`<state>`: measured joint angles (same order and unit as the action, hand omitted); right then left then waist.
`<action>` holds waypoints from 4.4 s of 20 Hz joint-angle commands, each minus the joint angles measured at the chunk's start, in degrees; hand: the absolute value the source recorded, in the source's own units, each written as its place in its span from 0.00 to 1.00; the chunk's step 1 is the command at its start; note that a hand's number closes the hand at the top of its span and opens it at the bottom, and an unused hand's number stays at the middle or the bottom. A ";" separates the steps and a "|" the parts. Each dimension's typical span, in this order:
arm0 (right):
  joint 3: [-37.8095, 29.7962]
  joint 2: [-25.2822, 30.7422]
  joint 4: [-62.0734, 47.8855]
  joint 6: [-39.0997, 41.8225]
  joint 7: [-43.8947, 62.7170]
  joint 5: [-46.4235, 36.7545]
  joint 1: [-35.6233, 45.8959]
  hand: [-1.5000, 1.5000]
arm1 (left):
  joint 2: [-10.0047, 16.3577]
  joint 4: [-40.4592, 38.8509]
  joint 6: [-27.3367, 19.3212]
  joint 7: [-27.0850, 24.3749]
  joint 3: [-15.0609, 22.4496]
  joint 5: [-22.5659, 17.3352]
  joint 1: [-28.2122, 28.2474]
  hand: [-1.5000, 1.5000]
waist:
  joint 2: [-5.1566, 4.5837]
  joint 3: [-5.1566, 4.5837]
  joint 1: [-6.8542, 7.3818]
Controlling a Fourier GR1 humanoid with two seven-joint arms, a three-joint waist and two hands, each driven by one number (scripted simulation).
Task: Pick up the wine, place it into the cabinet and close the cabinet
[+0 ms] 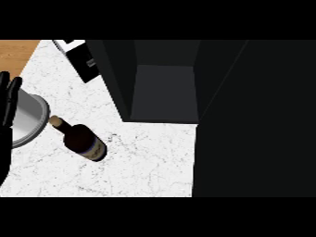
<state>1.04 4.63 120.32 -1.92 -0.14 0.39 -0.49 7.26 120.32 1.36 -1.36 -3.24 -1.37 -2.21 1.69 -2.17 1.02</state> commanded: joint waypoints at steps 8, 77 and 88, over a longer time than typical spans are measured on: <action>10.43 0.38 2.85 10.14 3.41 8.65 -3.16 0.00 | -7.16 -2.99 -33.33 11.49 -0.03 15.91 -6.69 0.00 | -1.76 2.36 -1.10; 5.66 6.02 23.64 1.22 26.72 12.69 -0.24 0.00 | -7.26 -5.32 -38.56 84.57 24.12 80.26 -35.38 0.00 | -1.46 2.15 -1.70; 2.14 5.81 22.49 5.74 20.75 15.53 -4.27 0.00 | -7.26 -10.79 -51.17 77.95 22.29 78.06 -22.28 0.00 | -1.62 2.17 -1.66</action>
<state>5.19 10.19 138.29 3.68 18.40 10.74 -4.19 0.00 110.86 -44.11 69.39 18.81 76.06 -28.26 0.06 0.02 -0.78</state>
